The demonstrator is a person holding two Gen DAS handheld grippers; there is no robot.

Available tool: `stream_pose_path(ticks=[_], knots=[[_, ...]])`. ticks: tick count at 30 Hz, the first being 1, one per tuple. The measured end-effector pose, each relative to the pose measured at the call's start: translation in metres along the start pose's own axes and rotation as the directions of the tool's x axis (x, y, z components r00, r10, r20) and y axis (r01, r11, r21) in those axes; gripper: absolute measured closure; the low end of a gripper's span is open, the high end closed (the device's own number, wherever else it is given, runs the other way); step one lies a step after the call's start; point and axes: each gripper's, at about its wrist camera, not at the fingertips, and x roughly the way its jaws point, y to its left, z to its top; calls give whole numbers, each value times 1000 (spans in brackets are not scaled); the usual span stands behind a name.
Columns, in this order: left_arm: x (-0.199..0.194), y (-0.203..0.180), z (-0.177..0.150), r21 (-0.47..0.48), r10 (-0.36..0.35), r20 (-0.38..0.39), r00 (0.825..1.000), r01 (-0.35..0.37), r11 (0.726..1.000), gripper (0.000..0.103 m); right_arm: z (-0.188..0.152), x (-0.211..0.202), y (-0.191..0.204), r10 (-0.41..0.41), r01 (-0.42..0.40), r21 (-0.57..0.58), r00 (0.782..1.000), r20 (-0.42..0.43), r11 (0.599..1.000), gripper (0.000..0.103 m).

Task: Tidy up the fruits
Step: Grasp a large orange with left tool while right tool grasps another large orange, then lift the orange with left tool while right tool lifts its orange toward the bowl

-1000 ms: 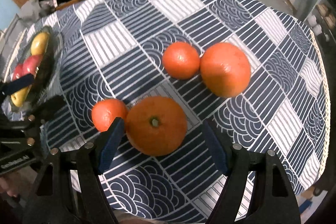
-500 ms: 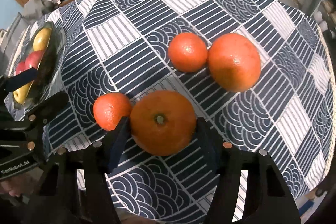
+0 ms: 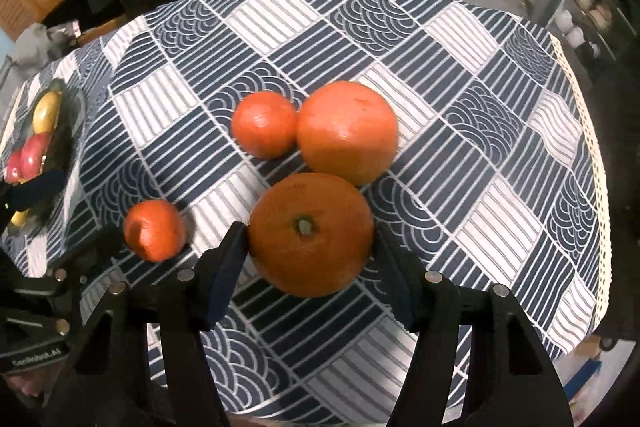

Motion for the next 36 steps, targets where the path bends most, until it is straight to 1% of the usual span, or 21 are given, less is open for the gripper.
stream_pose_path(ticks=[4,7,11,13,18,19,20,21,23,27,31,36], knots=[[11,-8,0,15,-16,-28,999,17,1000,17,-4,10,-7,-5,5,7,1000,-28,1000,39],[18,-10,0,15,-28,-44,999,29,999,17,-3,11,-11,17,-16,22,1000,-23,1000,39],[28,-8,0,-21,-66,-66,996,65,998,17,-4,11,-13,30,-29,34,999,-26,999,38],[32,-6,0,-38,-78,-73,994,75,996,19,-3,11,-16,40,-39,45,999,-30,998,38],[42,-6,-2,-53,-111,-99,989,106,993,34,-4,17,-21,66,-62,73,996,-52,995,37],[42,-7,-2,-52,-117,-98,988,112,992,35,-4,19,-20,62,-58,70,996,-58,996,37],[41,-8,-1,-49,-122,-92,988,117,992,40,-4,20,-20,60,-56,70,996,-60,996,37],[41,-9,-1,-48,-132,-91,987,128,991,48,-4,21,-21,63,-59,73,996,-59,996,37],[40,-12,-1,-43,-156,-92,983,153,987,56,-3,22,-21,66,-62,71,996,-58,996,37],[39,-16,1,-23,-134,-88,987,132,991,57,-3,22,-17,51,-49,56,998,-42,997,38],[35,-14,3,-30,-129,-75,989,127,991,57,-1,17,-14,31,-31,46,999,-15,998,38],[16,-1,9,-43,-112,-26,993,111,993,57,3,0,-10,14,-16,39,999,48,999,38]])
